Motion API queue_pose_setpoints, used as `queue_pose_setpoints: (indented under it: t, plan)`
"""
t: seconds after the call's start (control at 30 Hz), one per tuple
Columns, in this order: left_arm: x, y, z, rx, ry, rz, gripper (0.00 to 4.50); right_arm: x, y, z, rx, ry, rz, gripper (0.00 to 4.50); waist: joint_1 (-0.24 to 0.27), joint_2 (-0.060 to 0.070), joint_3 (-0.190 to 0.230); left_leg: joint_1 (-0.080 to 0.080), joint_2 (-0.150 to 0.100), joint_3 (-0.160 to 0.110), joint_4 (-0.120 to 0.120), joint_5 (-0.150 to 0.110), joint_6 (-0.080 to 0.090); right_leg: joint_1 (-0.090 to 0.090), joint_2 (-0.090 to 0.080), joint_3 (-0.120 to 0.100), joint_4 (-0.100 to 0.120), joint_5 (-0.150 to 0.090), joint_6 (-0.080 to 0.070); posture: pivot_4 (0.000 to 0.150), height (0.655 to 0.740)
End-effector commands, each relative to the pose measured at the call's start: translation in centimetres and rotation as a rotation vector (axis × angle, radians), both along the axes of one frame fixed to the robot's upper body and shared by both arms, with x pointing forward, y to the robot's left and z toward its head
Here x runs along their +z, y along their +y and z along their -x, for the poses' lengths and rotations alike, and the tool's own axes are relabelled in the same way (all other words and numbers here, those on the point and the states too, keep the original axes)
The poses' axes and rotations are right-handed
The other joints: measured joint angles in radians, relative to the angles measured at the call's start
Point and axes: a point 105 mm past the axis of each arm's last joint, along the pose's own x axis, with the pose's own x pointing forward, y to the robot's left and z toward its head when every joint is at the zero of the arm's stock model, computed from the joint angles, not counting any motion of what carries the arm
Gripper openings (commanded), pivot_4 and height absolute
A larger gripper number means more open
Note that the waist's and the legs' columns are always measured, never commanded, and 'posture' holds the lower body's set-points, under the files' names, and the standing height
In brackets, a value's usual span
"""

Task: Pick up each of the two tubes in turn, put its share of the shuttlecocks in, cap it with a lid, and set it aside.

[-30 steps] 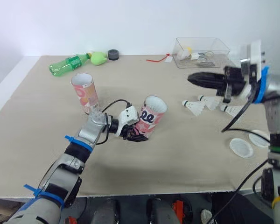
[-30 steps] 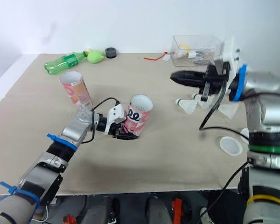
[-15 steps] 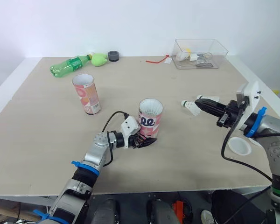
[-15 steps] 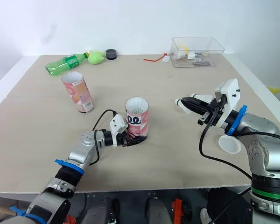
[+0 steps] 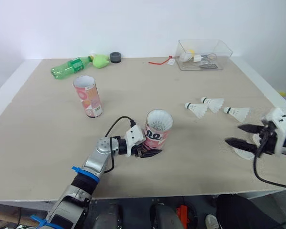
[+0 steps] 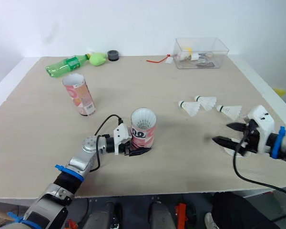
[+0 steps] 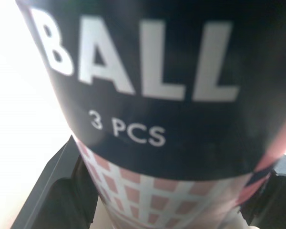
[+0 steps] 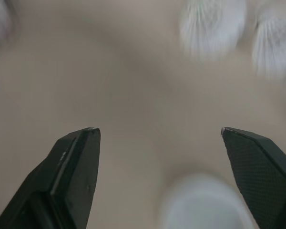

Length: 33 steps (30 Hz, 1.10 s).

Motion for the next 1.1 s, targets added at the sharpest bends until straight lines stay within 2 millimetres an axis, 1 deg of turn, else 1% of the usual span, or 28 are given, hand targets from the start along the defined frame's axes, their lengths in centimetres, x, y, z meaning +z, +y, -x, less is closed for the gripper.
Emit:
queue_pose_setpoints:
  t: [0.03,0.17,0.33,0.5,0.63,0.73,0.8,0.83,0.87,0.9,0.93,0.97,1.0,1.03,1.07,1.1]
  plan:
    - [1.1,-0.4,0.3,-0.048,-0.039,0.013,3.22,0.2,-1.3,0.1,0.075,0.056,0.137,4.48,-0.001,0.000,0.000,0.000,0.001,0.000,0.000,0.000,0.000,0.000,0.001,0.000,0.000,0.000,0.000,0.150,0.7400]
    - [1.3,-0.6,0.5,-0.069,-0.051,0.017,3.22,-0.9,-1.6,-0.1,0.159,0.123,0.223,4.48,-0.001,0.000,0.000,0.001,0.002,-0.002,0.000,0.000,0.000,0.000,0.004,0.001,0.000,0.001,-0.001,0.150,0.7400]
    - [1.6,-0.8,0.5,-0.070,-0.065,0.026,3.22,-1.8,-1.0,-0.3,0.229,0.175,0.239,4.48,0.000,0.000,0.000,0.000,0.002,-0.002,0.000,0.000,-0.001,-0.001,0.006,0.002,0.000,0.000,-0.002,0.150,0.7400]
    - [1.7,-0.8,0.5,-0.066,-0.064,0.025,3.22,-2.6,-1.0,-0.2,0.260,0.222,0.263,4.48,0.001,0.000,0.000,0.000,0.001,-0.002,0.000,-0.001,-0.001,-0.001,0.005,0.003,0.000,0.000,-0.001,0.150,0.7400]
    - [1.6,-0.8,0.7,-0.070,-0.063,0.020,3.22,-2.8,-1.1,-0.2,0.271,0.237,0.279,4.48,0.001,0.000,0.000,0.000,0.001,-0.001,0.000,-0.001,-0.001,-0.001,0.004,0.003,0.000,0.000,-0.001,0.150,0.7400]
    - [1.5,-0.9,0.9,-0.071,-0.056,0.022,3.22,-3.1,-1.2,0.2,0.289,0.269,0.301,4.48,0.001,0.000,0.000,0.000,0.001,-0.002,0.000,-0.001,-0.001,-0.001,0.004,0.003,0.000,0.000,-0.001,0.150,0.7400]
    - [1.5,-1.0,0.9,-0.070,-0.055,0.023,3.22,-3.3,-1.2,0.3,0.310,0.277,0.328,3.98,0.001,0.000,0.000,0.000,0.001,-0.002,0.000,-0.001,-0.001,-0.001,0.004,0.003,0.000,0.000,-0.001,0.150,0.7400]
    - [1.5,-1.0,0.9,-0.069,-0.054,0.023,3.22,-3.3,-1.3,0.4,0.315,0.278,0.339,3.62,0.001,0.000,0.000,0.000,0.001,-0.001,0.000,-0.001,-0.001,-0.001,0.004,0.003,0.000,0.000,-0.001,0.150,0.7400]
    - [1.5,-1.0,0.9,-0.067,-0.053,0.024,3.22,-3.4,-1.3,0.4,0.327,0.281,0.354,3.39,0.001,0.000,0.000,0.000,0.001,-0.001,0.000,-0.001,-0.001,-0.001,0.004,0.003,0.000,0.000,-0.001,0.150,0.7400]
    - [1.5,-1.1,0.8,-0.066,-0.053,0.026,3.22,-3.5,-1.3,0.4,0.334,0.283,0.363,2.92,0.001,0.000,0.000,0.000,0.001,-0.001,0.000,-0.001,-0.001,-0.001,0.004,0.003,0.000,0.000,-0.001,0.150,0.7400]
    - [1.6,-1.1,0.8,-0.065,-0.053,0.026,3.22,-3.5,-1.3,0.5,0.340,0.285,0.368,2.32,0.001,0.000,0.000,0.000,0.001,-0.001,0.000,-0.001,-0.001,-0.001,0.004,0.003,0.000,0.000,-0.001,0.150,0.7400]
    - [1.6,-1.1,0.8,-0.064,-0.053,0.027,3.22,-3.5,-1.3,0.5,0.343,0.287,0.374,2.18,0.001,0.000,0.000,0.000,0.001,-0.002,0.000,-0.001,-0.001,-0.001,0.004,0.003,0.000,0.000,-0.001,0.150,0.7400]
    - [1.6,-1.1,0.7,-0.062,-0.053,0.029,3.22,-3.6,-1.4,0.5,0.348,0.291,0.380,1.66,0.001,0.000,0.000,0.000,0.001,-0.001,0.000,-0.001,-0.001,-0.001,0.004,0.003,0.000,0.000,-0.001,0.150,0.7400]
    - [1.7,-1.1,0.6,-0.058,-0.052,0.030,3.22,-3.6,-1.4,0.5,0.354,0.293,0.388,1.36,0.001,0.000,0.000,0.000,0.001,-0.001,0.000,-0.001,-0.001,-0.001,0.004,0.003,0.000,0.000,-0.001,0.150,0.7400]
    - [1.7,-1.1,0.5,-0.054,-0.050,0.032,3.22,-3.7,-1.5,0.6,0.359,0.298,0.400,0.83,0.001,0.000,0.000,0.000,0.001,-0.001,0.000,-0.001,-0.001,-0.001,0.004,0.003,0.000,0.000,-0.001,0.150,0.7400]
    - [1.7,-1.0,0.4,-0.051,-0.049,0.033,3.22,-3.8,-1.6,0.6,0.362,0.301,0.408,0.43,0.001,0.000,0.000,0.000,0.001,-0.002,0.000,-0.001,-0.001,-0.001,0.004,0.003,0.000,0.000,-0.001,0.150,0.7400]
